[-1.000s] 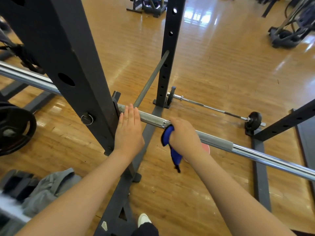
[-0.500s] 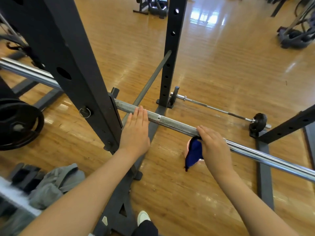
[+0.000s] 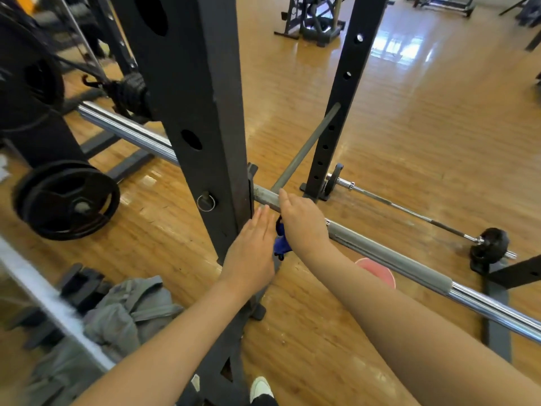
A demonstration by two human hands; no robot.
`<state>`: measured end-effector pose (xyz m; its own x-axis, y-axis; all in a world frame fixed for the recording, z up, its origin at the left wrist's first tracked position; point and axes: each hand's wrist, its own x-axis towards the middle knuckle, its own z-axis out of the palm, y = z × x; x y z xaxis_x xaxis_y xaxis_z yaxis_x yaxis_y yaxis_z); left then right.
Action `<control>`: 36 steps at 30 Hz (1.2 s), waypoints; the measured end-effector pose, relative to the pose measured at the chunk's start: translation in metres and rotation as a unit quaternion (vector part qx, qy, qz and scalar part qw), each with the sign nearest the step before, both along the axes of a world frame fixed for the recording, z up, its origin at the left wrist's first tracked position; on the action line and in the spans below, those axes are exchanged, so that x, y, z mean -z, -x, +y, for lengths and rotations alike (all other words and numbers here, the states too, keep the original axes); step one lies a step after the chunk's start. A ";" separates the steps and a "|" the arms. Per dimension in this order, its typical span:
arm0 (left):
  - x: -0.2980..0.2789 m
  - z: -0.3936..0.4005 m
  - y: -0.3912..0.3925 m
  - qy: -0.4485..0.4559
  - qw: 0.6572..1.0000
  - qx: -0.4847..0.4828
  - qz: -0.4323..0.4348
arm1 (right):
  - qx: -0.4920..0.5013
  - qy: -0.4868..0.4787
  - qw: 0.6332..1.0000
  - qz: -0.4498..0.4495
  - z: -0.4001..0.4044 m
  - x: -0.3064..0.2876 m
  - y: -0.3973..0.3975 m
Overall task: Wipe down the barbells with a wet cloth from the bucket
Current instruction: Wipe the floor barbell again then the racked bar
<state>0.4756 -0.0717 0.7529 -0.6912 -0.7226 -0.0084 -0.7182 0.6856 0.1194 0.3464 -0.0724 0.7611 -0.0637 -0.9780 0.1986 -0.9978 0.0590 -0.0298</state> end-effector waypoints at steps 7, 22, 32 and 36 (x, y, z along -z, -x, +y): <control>-0.005 -0.005 -0.006 0.029 0.999 0.002 -0.032 | -0.015 0.015 1.000 -0.021 -0.007 0.009 0.004; 0.015 0.000 0.021 0.093 0.994 0.053 -0.008 | 0.072 0.151 0.986 -0.026 0.119 0.032 0.087; 0.016 0.009 0.030 0.075 0.996 -0.056 -0.015 | 0.017 0.099 0.995 -0.003 0.063 0.019 0.055; 0.016 0.007 0.028 0.094 0.991 -0.086 -0.041 | -0.026 0.051 0.998 0.032 0.017 0.009 0.023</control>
